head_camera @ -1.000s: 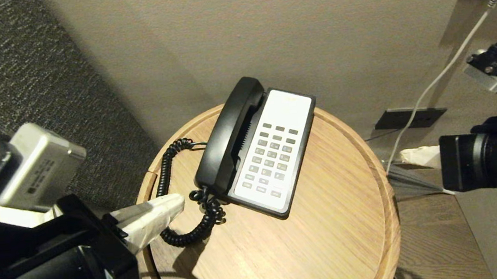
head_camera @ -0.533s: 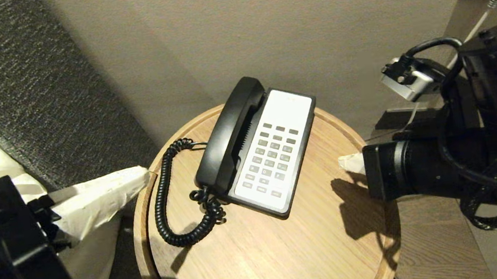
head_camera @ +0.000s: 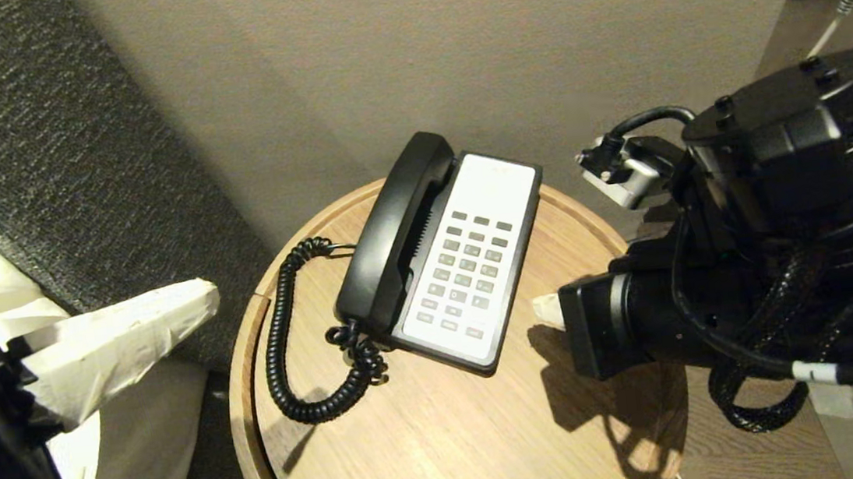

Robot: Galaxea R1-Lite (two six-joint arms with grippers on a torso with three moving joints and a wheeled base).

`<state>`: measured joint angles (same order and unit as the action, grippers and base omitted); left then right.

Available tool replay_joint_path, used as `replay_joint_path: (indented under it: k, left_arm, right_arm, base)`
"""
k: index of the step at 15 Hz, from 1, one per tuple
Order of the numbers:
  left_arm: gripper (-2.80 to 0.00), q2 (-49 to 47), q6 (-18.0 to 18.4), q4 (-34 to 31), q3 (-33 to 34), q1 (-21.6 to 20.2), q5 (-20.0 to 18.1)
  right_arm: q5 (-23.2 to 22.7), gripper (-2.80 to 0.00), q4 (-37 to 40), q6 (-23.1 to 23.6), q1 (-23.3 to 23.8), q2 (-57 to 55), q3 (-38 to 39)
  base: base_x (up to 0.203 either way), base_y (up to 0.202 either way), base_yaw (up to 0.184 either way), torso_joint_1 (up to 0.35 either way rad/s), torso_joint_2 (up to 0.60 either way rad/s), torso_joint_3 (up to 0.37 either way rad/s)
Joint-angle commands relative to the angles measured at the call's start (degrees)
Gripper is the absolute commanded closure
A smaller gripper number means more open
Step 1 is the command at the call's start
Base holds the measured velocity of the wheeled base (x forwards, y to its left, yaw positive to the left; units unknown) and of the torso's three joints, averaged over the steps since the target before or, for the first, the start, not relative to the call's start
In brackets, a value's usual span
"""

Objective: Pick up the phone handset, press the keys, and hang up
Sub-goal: End the call using the dial pad

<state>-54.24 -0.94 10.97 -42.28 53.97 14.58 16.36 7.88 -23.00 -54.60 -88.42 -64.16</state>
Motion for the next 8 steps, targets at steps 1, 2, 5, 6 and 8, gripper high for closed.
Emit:
replay_joint_path:
  k: [1,2,5,6,8]
  left_arm:
    - [0.0,0.7,0.0,0.1,0.8,0.0,0.1]
    - [0.0,1.0,0.0,0.1,1.1,0.0,0.1]
    - [0.0,1.6,0.0,0.1,1.6,0.0,0.0]
    - [0.0,1.7,0.0,0.1,1.7,0.0,0.0]
    - [0.0,1.8,-0.1,0.1,1.8,0.0,0.1]
  right_arm:
    - [0.1,0.0,-0.5,-0.1,-0.7,-2.2,-0.7]
    - [0.1,0.0,-1.4,-0.1,-0.9,-3.1,-1.0]
    - [0.1,0.0,-3.4,-0.2,-2.7,-4.0,-1.2]
    - [0.1,0.0,-3.5,-0.6,-3.3,-4.0,-1.3]
    - [0.1,0.0,-3.5,-1.3,-3.7,-4.3,-1.3]
  base:
    - [0.0,0.0,0.0,0.0,0.0,0.0]
    - [0.0,0.0,0.0,0.0,0.0,0.0]
    - [0.0,0.0,0.0,0.0,0.0,0.0]
    - [0.0,0.0,0.0,0.0,0.0,0.0]
    - [0.0,0.0,0.0,0.0,0.0,0.0]
